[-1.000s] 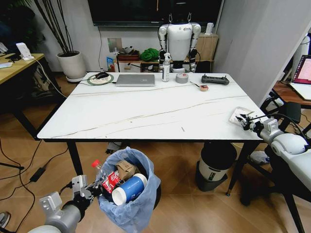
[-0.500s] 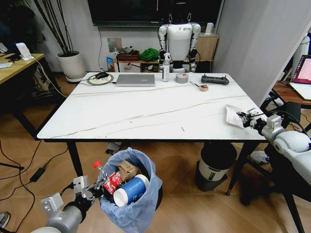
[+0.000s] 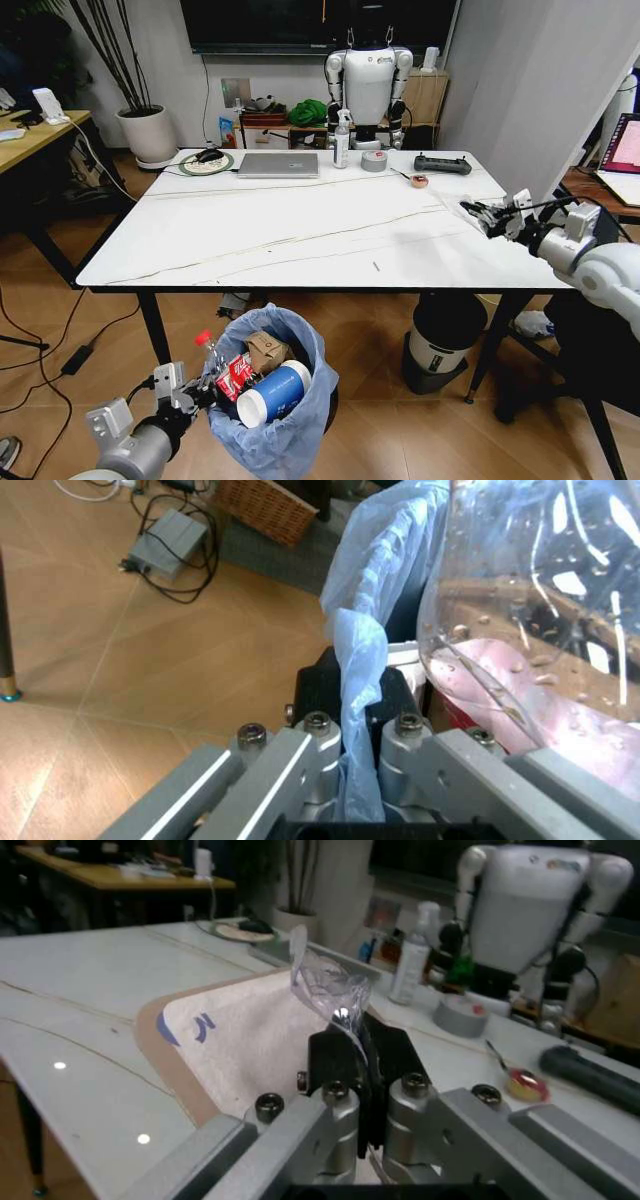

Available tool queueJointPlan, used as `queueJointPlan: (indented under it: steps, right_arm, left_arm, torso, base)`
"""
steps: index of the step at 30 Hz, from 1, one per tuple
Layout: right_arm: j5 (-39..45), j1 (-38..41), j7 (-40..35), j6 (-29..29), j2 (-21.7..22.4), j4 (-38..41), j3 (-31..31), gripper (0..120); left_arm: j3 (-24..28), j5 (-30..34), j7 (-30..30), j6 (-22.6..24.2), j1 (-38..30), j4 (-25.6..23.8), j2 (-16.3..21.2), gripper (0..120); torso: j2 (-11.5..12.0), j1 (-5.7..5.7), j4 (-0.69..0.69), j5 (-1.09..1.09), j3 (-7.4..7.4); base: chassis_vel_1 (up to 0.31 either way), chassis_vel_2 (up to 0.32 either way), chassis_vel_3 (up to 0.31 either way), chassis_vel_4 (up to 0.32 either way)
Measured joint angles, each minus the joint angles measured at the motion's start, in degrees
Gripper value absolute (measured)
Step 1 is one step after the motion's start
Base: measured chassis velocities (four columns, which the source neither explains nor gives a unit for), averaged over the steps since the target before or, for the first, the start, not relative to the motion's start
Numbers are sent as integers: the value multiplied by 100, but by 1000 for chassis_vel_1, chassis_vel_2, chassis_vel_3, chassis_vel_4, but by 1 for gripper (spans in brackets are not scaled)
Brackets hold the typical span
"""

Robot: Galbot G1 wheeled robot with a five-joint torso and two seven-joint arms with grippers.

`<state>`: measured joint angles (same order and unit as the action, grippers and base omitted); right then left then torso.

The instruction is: Pick up the trash bin and place the trash from the table into it.

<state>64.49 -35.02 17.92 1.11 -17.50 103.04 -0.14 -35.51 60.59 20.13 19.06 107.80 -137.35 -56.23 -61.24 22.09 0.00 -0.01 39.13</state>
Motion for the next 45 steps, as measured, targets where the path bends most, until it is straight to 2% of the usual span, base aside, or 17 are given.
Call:
queueJointPlan:
  steps: [1, 4, 12, 20, 33, 45]
  right_arm:
    - [0, 0, 0, 0, 0, 0, 0, 0]
    - [572, -2, 13, -80, 299, 695, 24, 0]
    - [1249, 65, -105, -76, 672, 2132, 0, 0]
    - [1387, -144, -209, -43, 737, 3008, -180, 0]
    - [1414, -469, -447, 372, 837, 3767, -552, 0]
    - [1453, -454, -613, 445, 906, 4019, -1075, 0]
  left_arm:
    - [0, 0, 0, 0, 0, 0, 0, 0]
    - [-1, -55, -11, -3, 12, 18, -25, 0]
    - [-11, -73, -13, -7, -41, 9, -33, 0]
    - [-7, -72, -15, -7, -33, -2, -39, 0]
    - [-15, -30, -14, -7, -61, -40, 38, 0]
    - [16, 25, 5, -2, -73, -36, 103, 0]
  torso:
    - [0, 0, 0, 0, 0]
    - [-1, 0, -1, -1, 0]
    - [-1, 0, 0, 1, 0]
    - [-1, 0, 0, 1, 0]
    - [1, 0, -1, 1, 0]
    - [1, 0, 0, 1, 0]
  base:
    - [0, 0, 0, 0]
    - [0, 0, 0, 0]
    - [0, 0, 0, 0]
    - [0, 0, 0, 0]
    - [0, 0, 0, 0]
    - [0, 0, 0, 0]
